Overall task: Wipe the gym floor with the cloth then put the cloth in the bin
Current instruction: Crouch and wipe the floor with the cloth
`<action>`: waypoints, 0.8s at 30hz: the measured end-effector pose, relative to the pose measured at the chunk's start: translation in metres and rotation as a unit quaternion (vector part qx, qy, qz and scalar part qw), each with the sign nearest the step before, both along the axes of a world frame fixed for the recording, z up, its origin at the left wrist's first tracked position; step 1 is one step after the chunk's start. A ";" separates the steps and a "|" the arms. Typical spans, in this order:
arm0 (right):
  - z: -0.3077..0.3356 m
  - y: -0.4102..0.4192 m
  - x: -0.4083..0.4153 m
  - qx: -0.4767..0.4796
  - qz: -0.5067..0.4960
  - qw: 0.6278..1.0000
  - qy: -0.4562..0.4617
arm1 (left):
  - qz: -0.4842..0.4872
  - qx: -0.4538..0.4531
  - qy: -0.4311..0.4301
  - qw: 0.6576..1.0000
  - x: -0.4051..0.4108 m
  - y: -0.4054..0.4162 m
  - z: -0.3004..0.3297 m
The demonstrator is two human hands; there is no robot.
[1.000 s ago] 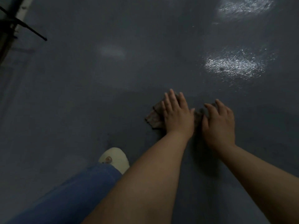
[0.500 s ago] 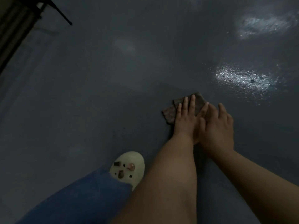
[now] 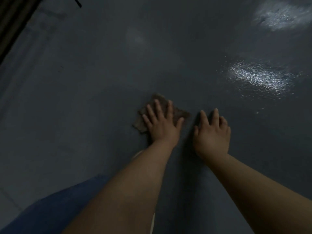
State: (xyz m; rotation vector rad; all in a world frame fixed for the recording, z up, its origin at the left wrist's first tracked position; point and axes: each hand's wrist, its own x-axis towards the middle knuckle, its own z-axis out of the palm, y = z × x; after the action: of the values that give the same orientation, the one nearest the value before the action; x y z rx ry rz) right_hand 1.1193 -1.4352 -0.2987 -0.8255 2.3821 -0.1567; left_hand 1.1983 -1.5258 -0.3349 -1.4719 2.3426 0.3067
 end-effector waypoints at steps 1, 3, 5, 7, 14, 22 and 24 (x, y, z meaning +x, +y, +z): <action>-0.001 -0.001 0.003 0.003 -0.002 1.000 0.001 | -0.066 0.009 0.000 0.998 -0.004 0.002 0.001; -0.004 -0.004 0.006 0.016 -0.003 1.000 0.004 | -0.180 0.033 -0.009 0.983 -0.010 -0.011 0.004; -0.006 -0.005 0.007 0.026 -0.001 1.000 0.006 | -0.241 0.041 -0.014 0.970 -0.009 -0.035 0.005; -0.006 -0.006 0.006 0.030 0.001 1.000 0.005 | -0.250 0.034 -0.015 0.968 -0.003 -0.058 0.005; -0.006 -0.008 0.006 0.033 0.001 0.999 0.008 | 0.166 0.000 0.013 0.986 0.060 -0.081 0.000; -0.010 -0.007 0.009 0.035 0.011 0.999 0.031 | 0.012 0.011 0.021 1.000 0.016 -0.074 -0.003; -0.010 -0.006 0.007 0.036 0.011 0.999 0.032 | -0.020 0.037 0.022 0.999 0.005 -0.099 -0.002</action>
State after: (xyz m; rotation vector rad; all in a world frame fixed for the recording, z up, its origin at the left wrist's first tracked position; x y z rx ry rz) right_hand 1.1266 -1.4414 -0.3088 -0.8336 2.4224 -0.0371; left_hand 1.2030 -1.6250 -0.3364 -1.3956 2.3660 0.4142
